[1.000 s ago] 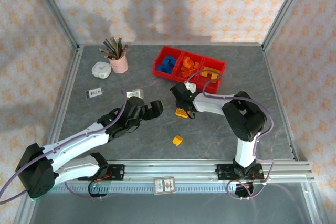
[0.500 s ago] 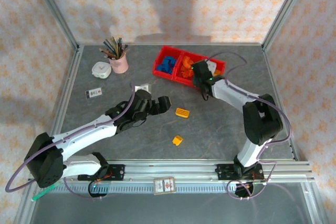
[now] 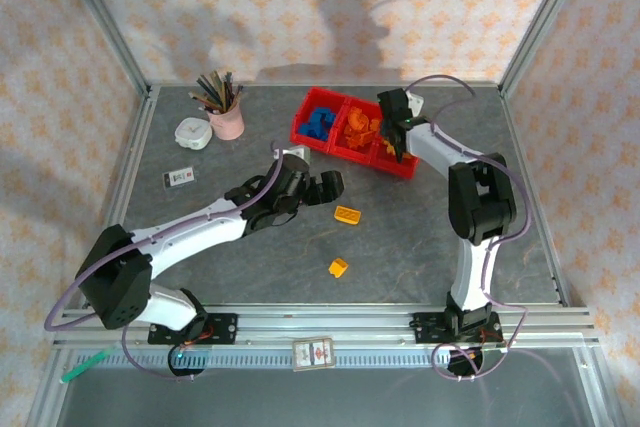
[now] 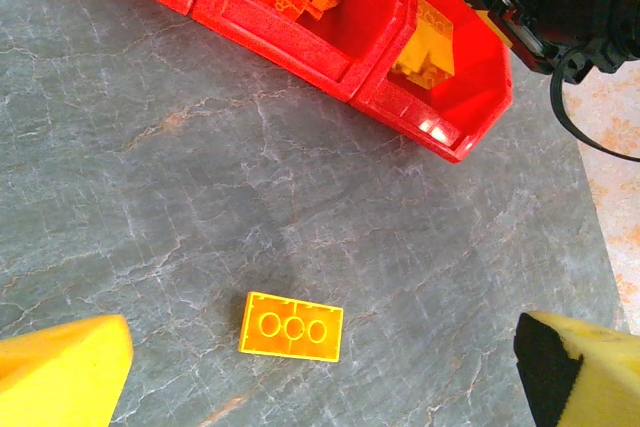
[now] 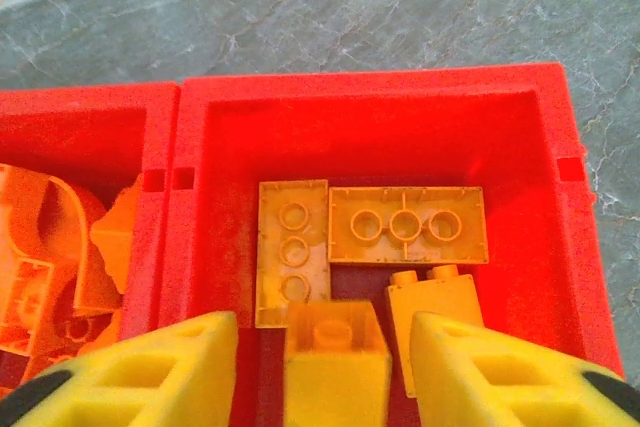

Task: Sort the legos into containers by color
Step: Place the lego in the container.

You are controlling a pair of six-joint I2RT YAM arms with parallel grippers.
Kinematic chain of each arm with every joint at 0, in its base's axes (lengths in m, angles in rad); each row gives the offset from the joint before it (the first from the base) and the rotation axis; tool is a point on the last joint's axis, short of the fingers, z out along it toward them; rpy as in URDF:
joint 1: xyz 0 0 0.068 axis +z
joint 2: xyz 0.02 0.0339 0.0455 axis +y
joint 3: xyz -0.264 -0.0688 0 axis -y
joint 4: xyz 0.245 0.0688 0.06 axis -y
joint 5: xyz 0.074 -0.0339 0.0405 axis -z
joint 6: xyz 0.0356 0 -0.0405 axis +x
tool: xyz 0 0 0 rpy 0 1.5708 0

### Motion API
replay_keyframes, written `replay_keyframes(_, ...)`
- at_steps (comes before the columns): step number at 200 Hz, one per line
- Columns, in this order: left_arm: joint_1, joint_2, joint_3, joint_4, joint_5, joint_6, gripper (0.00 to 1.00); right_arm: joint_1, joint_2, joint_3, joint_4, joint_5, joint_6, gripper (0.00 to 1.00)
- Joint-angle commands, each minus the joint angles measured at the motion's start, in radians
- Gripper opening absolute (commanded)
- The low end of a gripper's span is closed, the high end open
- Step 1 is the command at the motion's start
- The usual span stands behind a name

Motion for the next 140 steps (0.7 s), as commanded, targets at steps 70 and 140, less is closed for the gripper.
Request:
replay_keyframes(70,-0.008,-0.098,-0.047,0.001,-0.026,0.001,0.99,0.103,-0.232,-0.191,0.005,-0.107,-0.003,0.64)
replay_keyframes(140,-0.005,-0.27,-0.193,-0.055,-0.077,-0.066,0.99,0.289,-0.385,-0.387,-0.04,-0.151,0.03,0.75)
